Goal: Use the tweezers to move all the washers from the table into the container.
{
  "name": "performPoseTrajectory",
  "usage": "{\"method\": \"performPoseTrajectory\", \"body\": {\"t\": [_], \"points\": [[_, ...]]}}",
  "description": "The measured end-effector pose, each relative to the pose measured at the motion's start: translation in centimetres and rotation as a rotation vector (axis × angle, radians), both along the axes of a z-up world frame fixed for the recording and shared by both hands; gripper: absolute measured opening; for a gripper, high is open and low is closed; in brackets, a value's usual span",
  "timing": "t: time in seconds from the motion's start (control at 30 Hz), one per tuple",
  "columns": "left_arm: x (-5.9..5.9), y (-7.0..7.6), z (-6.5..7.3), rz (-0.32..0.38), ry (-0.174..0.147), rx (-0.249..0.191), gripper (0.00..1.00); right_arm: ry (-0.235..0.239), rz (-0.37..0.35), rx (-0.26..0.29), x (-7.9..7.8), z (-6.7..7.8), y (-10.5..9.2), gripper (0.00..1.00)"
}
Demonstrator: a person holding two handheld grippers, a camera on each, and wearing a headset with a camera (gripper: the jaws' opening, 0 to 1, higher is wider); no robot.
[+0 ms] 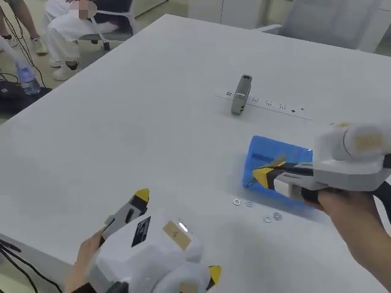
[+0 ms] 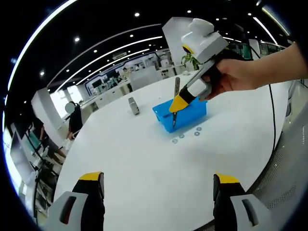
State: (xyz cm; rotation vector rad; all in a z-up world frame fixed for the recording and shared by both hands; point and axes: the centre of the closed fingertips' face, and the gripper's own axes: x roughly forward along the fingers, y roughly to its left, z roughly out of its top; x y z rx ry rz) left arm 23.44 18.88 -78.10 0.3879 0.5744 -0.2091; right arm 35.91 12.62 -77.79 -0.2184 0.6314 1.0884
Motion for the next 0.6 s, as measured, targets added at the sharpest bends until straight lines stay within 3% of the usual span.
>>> {"method": "performPoseTrajectory", "body": {"t": [0.23, 0.6], "points": [[0.0, 0.1, 0.0, 0.005, -0.001, -0.005, 0.96, 0.018, 0.044, -0.058, -0.4, -2.3, 0.9, 0.03], [-0.1, 0.1, -0.1, 0.007, 0.004, 0.002, 0.96, 0.004, 0.091, -0.126, -0.3, -3.4, 1.2, 0.03]]}}
